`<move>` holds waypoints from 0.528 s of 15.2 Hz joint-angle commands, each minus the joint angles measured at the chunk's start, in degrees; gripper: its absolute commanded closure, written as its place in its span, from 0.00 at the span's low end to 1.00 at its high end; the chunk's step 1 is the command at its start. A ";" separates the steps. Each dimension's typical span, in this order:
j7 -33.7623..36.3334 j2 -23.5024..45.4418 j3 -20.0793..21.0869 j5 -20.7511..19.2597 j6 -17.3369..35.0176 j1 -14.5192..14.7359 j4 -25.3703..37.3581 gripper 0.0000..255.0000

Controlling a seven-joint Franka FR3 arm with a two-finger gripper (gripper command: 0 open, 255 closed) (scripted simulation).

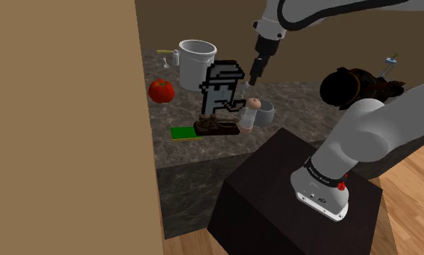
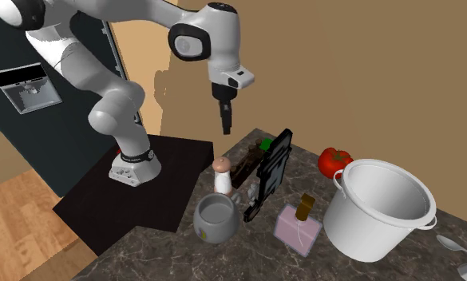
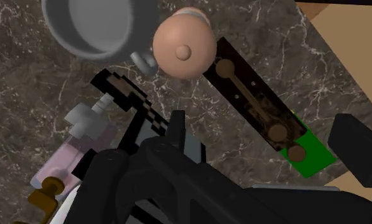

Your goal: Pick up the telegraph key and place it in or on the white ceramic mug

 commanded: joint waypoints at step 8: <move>-15.98 16.26 -1.65 1.45 17.88 6.25 -1.94 0.00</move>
